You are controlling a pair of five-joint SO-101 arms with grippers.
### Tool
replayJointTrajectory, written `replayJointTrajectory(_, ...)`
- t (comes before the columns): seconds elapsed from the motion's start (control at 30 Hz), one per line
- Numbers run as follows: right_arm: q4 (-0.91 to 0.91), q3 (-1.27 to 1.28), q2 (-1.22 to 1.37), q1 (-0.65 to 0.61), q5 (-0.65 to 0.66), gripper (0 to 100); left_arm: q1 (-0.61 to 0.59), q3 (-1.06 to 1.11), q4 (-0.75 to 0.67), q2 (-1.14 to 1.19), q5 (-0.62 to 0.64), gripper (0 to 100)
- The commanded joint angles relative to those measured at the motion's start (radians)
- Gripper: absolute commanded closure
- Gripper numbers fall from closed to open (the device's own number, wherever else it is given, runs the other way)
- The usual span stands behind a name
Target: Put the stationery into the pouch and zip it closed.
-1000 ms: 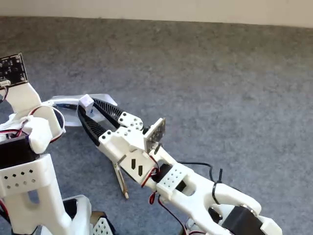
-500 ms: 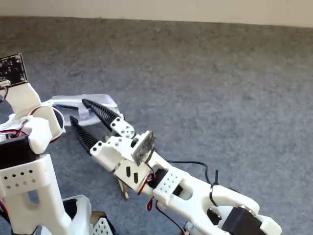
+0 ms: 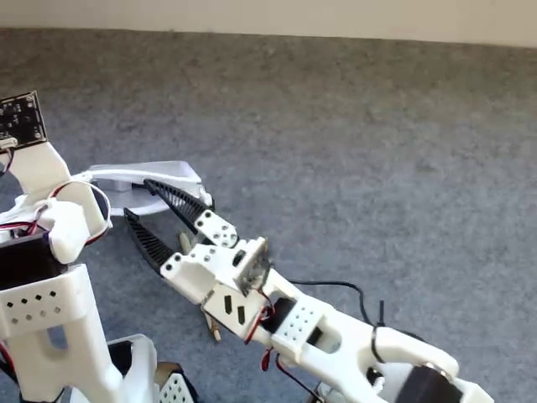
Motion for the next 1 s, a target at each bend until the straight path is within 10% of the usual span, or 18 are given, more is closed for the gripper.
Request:
replayJointTrajectory(0.0,0.105,0.001,-0.114,-0.008,0.006,85.1,0.010,-0.035,-0.008,-0.030,-0.006,99)
replayJointTrajectory(0.37,0.354,0.065,-0.326,-0.008,0.005,85.1,0.002,-0.027,-0.008,-0.033,0.002,99)
replayJointTrajectory(0.97,1.024,-0.039,-0.430,-0.002,-0.121,85.1,-0.340,-0.031,-0.066,-0.035,0.141,99)
